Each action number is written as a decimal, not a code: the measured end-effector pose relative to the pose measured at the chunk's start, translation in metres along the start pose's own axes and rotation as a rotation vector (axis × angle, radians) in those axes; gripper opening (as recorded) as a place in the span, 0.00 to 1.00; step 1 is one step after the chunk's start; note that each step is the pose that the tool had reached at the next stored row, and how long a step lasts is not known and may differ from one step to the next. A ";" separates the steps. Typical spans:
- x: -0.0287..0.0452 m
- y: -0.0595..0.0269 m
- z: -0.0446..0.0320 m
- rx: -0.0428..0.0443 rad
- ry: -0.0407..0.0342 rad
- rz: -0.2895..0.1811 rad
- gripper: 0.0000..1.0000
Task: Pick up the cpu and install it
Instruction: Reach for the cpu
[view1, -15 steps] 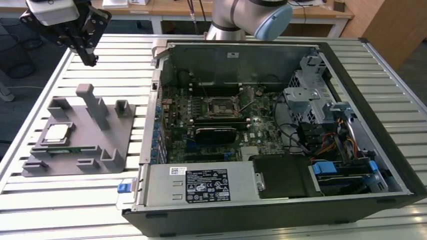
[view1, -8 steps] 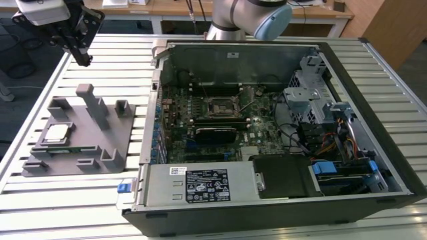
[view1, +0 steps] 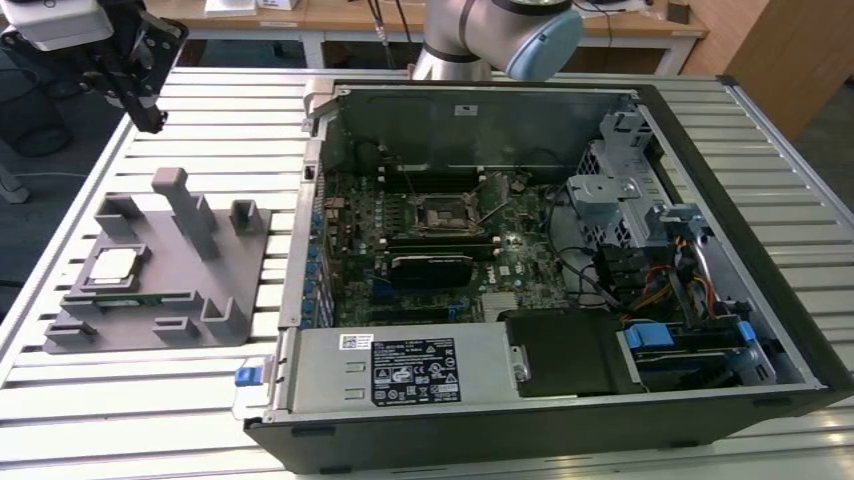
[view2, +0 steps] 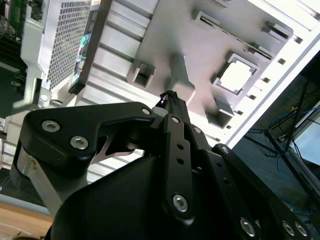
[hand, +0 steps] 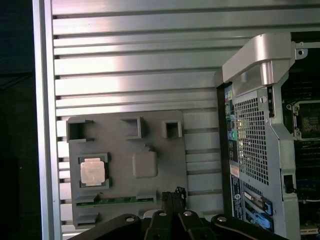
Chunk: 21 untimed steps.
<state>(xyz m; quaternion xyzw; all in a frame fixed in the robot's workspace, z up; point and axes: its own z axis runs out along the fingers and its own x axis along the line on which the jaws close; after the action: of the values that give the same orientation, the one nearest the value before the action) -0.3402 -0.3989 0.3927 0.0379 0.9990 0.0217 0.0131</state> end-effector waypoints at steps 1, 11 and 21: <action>0.0038 -0.0003 -0.0002 0.0002 0.0002 0.000 0.11; 0.0346 -0.0026 0.0003 0.0000 -0.0004 0.000 0.11; 0.0698 -0.0046 0.0037 0.0000 -0.0004 0.000 0.11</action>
<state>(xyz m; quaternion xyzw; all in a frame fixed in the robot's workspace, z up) -0.4100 -0.3980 0.3870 0.0379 0.9990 0.0217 0.0133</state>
